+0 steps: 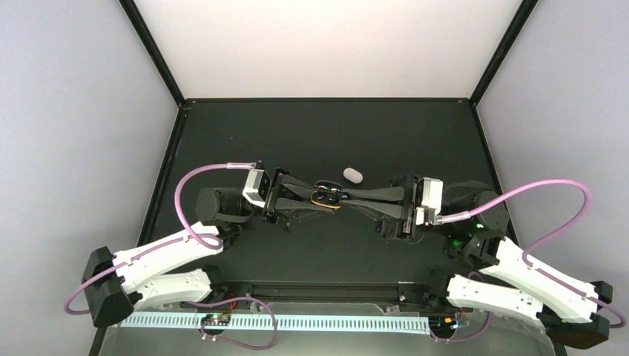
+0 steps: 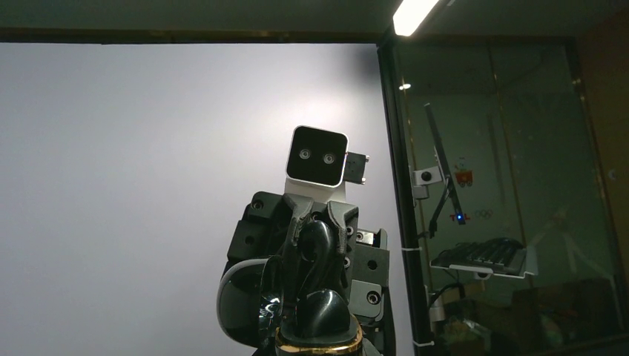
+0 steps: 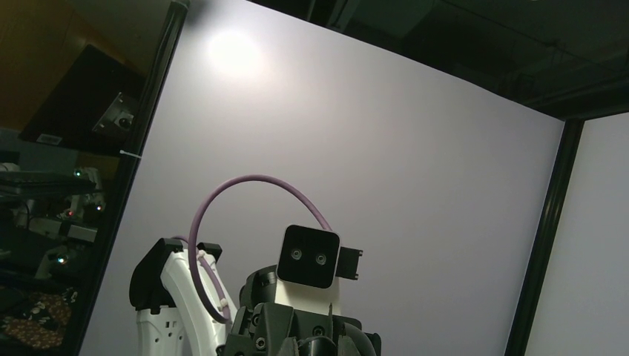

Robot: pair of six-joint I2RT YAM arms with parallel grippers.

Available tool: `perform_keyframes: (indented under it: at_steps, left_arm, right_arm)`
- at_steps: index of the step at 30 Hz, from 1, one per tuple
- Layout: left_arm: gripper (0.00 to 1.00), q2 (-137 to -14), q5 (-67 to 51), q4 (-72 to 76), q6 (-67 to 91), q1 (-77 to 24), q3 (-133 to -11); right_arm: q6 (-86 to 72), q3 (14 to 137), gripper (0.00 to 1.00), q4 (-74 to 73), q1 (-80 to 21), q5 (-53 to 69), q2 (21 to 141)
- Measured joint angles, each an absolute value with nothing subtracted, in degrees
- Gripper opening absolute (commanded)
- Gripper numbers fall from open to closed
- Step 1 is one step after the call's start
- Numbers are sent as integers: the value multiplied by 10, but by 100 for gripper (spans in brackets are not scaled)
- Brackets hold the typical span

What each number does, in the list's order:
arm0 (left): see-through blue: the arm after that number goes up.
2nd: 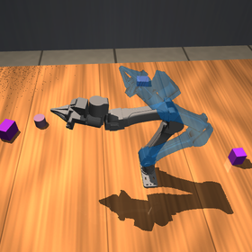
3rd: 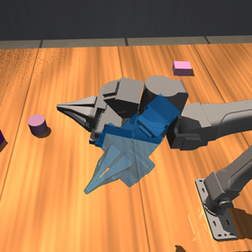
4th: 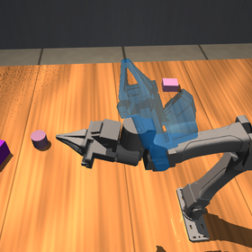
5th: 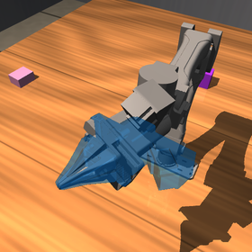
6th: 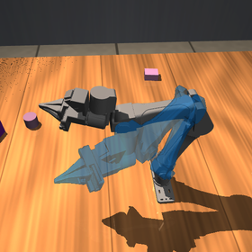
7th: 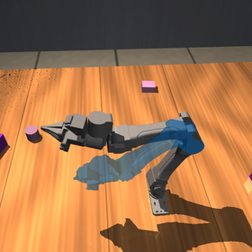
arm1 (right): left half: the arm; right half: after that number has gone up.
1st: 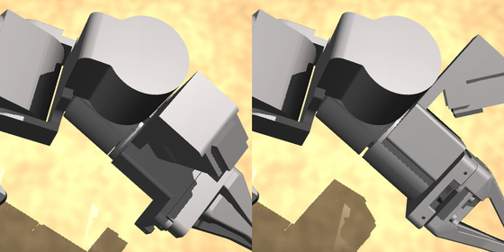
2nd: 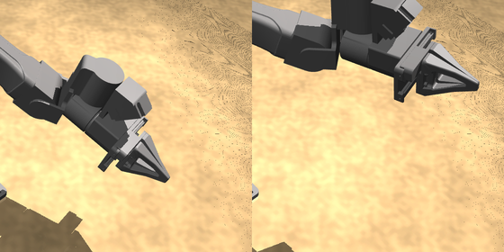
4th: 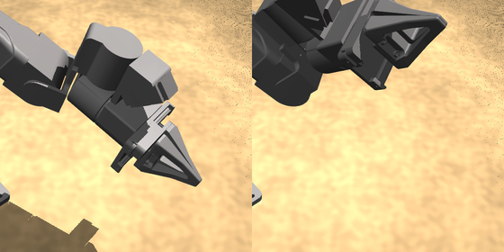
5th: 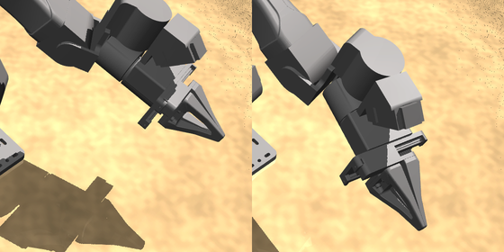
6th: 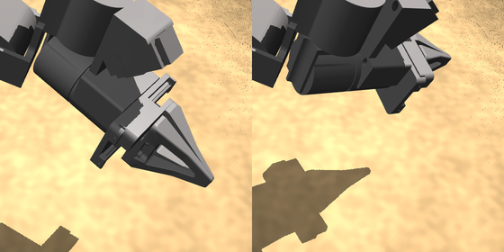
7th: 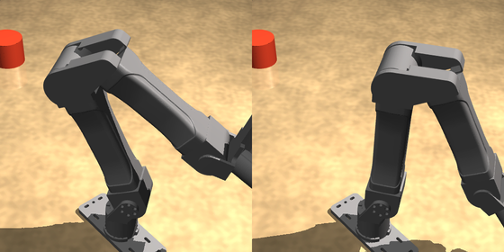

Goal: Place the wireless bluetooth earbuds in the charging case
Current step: Place the earbud in the charging case.

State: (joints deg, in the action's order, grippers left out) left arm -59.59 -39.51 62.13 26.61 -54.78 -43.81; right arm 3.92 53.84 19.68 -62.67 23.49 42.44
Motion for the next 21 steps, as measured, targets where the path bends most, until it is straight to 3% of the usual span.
perform_keyframes:
  at_steps: [21]
  left_arm:
    - [2, -596, -388, 613, 266, -548, -438]
  right_arm:
    - [33, 538, 1, 178, -627, 234, 425]
